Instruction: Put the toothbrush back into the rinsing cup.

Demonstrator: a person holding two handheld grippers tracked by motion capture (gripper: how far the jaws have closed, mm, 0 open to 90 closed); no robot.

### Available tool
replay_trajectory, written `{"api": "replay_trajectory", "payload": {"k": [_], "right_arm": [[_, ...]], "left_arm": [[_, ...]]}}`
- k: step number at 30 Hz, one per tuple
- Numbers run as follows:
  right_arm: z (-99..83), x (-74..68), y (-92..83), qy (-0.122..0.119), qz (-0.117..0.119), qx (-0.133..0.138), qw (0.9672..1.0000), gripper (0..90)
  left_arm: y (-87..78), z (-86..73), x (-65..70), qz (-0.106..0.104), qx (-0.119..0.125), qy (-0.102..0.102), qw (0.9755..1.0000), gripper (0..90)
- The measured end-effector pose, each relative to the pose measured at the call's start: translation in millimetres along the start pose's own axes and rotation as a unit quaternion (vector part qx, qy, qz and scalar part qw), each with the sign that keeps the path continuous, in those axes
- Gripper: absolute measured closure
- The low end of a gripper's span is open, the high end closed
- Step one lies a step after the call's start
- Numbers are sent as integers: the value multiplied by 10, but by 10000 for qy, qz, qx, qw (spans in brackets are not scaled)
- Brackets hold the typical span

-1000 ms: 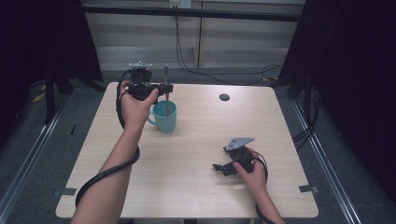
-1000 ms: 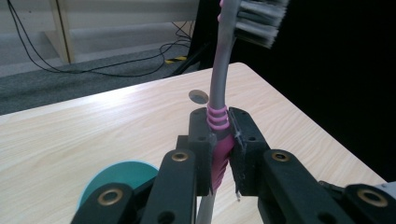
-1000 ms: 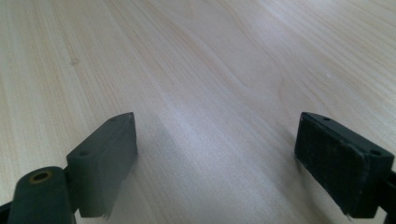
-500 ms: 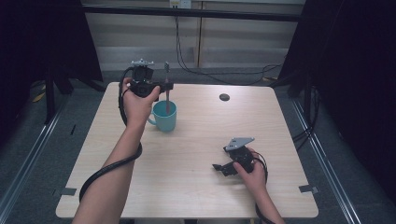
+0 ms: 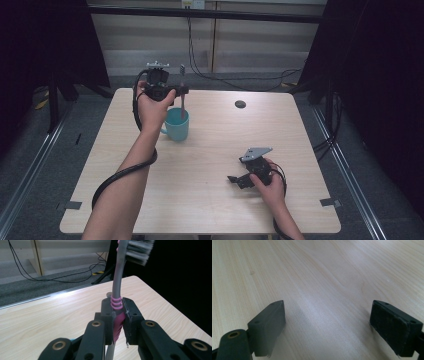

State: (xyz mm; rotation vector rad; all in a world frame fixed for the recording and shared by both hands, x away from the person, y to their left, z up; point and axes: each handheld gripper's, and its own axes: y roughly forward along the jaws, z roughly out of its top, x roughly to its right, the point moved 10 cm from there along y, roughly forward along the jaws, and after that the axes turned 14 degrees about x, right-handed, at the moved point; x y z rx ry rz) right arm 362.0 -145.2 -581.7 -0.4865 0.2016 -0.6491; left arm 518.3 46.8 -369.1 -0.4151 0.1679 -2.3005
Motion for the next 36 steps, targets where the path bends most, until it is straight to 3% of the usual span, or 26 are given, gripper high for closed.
{"api": "replay_trajectory", "payload": {"k": [7, 11, 21, 36], "right_arm": [[1, 0, 0, -3, -1, 2, 10000, 125], [1, 1, 1, -13, -2, 6, 10000, 125], [0, -14, 1, -34, 55, 12, 10000, 125], [-4, -28, -6, -15, 53, 5, 10000, 125]], "left_arm": [[37, 2, -102, 78, 37, 60, 9999, 805], [77, -48, -204, 153, 85, -25, 9998, 805], [141, -334, -317, 296, -54, -96, 9995, 804], [109, -687, -421, 441, -293, -91, 9986, 775]]}}
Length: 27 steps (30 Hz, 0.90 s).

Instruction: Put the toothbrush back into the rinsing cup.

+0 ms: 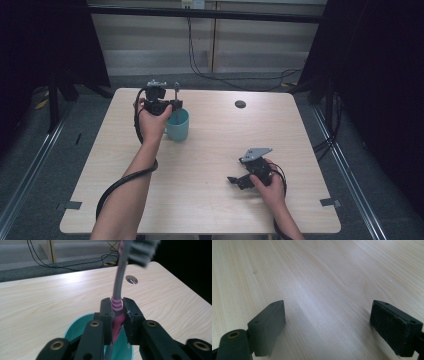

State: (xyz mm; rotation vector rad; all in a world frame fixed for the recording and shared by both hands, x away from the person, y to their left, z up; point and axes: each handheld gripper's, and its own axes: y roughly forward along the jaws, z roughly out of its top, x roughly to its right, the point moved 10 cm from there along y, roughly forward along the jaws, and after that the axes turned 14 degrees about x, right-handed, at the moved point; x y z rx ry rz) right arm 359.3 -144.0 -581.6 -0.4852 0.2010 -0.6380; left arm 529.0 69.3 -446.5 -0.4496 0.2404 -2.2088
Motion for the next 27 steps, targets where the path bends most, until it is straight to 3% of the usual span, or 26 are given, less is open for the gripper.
{"api": "replay_trajectory", "payload": {"k": [4, 8, 14, 27], "right_arm": [[0, -4, -2, 6, -4, 0, 10000, 125], [-1, -6, -2, 2, -3, -3, 10000, 125], [-1, -5, -2, 5, -6, 0, 10000, 125], [-2, -6, -3, 1, -4, -4, 10000, 125]], "left_arm": [[2, -60, -38, 41, 2, 35, 10000, 714], [-12, -83, -60, 88, 41, 28, 9999, 495], [-66, -98, -14, 111, 8, 143, 9998, 337], [-289, -179, 168, -80, 45, 198, 9998, 253]]}}
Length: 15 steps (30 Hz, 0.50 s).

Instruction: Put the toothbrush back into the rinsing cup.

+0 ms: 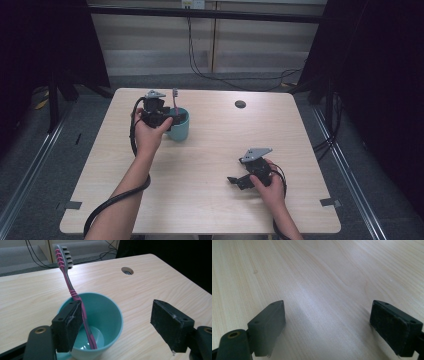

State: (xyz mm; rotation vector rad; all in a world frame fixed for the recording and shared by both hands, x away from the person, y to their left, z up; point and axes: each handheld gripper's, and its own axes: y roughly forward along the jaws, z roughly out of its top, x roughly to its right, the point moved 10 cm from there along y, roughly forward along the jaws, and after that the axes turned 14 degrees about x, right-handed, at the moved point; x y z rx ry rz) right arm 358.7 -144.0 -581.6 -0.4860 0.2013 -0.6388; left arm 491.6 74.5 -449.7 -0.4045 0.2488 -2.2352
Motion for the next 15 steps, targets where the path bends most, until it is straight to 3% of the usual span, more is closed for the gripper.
{"api": "replay_trajectory", "payload": {"k": [15], "right_arm": [[0, 0, 0, -2, 0, 0, 10000, 125]], "left_arm": [[-296, -266, 207, -364, 99, -42, 9993, 215]]}}
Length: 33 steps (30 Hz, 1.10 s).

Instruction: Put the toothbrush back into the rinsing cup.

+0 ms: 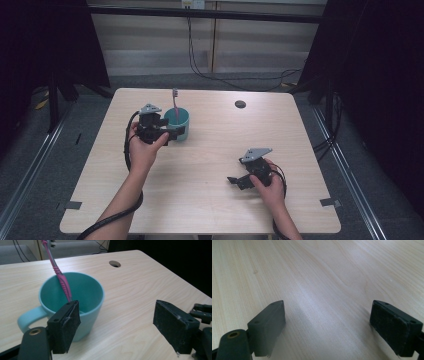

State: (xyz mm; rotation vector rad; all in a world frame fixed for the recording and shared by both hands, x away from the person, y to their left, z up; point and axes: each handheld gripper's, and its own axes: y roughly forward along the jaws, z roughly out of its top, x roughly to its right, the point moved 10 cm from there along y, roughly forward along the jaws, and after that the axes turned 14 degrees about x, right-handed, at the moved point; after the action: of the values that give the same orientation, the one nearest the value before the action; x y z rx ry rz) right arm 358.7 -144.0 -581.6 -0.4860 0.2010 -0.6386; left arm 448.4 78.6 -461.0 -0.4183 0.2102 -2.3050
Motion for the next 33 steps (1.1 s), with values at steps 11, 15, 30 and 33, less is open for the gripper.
{"api": "replay_trajectory", "payload": {"k": [11, 15, 30, 33], "right_arm": [[0, 0, 0, -3, 0, 0, 10000, 124], [0, 0, 0, -3, -2, 0, 10000, 124], [0, 1, 0, -6, -9, 0, 10000, 124], [0, 1, 0, -6, -8, -1, 10000, 124]], "left_arm": [[-103, -315, 115, -165, -86, 53, 9998, 203], [-117, -463, 112, -182, -161, 58, 9997, 203], [-161, -879, 158, -242, -440, 201, 9985, 203], [-162, -950, 165, -259, -536, 280, 9978, 200]]}}
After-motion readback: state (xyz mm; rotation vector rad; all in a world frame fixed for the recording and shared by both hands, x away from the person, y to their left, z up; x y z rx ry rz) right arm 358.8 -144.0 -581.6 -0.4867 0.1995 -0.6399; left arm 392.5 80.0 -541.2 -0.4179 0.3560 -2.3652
